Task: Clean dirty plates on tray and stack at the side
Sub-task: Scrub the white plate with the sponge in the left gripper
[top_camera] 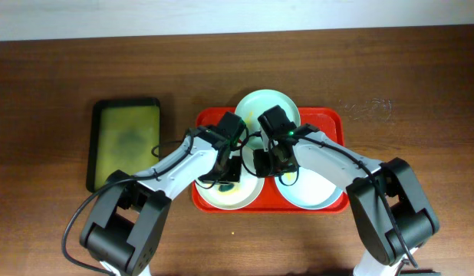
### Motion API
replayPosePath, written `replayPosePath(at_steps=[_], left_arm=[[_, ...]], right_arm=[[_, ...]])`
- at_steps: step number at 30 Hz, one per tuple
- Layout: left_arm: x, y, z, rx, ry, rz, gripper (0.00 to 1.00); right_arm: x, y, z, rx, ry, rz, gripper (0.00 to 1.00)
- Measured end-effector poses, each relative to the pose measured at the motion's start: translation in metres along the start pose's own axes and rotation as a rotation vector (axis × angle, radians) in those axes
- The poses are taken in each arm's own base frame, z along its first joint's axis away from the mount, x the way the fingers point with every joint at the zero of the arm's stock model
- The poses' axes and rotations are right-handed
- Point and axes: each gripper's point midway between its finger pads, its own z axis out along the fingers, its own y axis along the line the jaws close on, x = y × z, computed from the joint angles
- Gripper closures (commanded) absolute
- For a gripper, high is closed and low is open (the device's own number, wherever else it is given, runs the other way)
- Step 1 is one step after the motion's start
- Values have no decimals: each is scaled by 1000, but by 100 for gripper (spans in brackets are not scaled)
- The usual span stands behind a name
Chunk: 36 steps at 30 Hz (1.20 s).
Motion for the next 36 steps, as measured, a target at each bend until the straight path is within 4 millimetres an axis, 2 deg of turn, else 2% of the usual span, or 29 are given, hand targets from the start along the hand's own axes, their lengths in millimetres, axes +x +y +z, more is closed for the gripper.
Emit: replayPosePath(at_steps=[3, 8, 11, 15, 17, 22, 26, 31, 36], left_arm=[[0, 15, -1, -82, -8, -5, 100], [-1, 62, -8, -256, -10, -52, 100], [-5, 71, -9, -266, -16, -79, 100], [-11, 69, -13, -249, -27, -88, 100], [-20, 62, -14, -198, -49, -99, 100], [-37, 21, -13, 25, -82, -97, 100], [-41, 3, -12, 90, -105, -87, 100], [-29, 7, 0, 76, -88, -115, 100], [-26, 17, 2, 31, -118, -134, 100]], right_arm=[[1, 0, 0, 0, 4, 1, 96], [2, 0, 0, -3, 9, 1, 96], [3, 3, 1, -11, 12, -2, 96], [3, 3, 1, -12, 13, -3, 96], [3, 3, 1, -11, 14, -3, 96], [3, 3, 1, -12, 11, -3, 96], [3, 3, 1, -12, 11, -3, 96], [3, 3, 1, -12, 11, -3, 96], [3, 3, 1, -12, 11, -4, 96]])
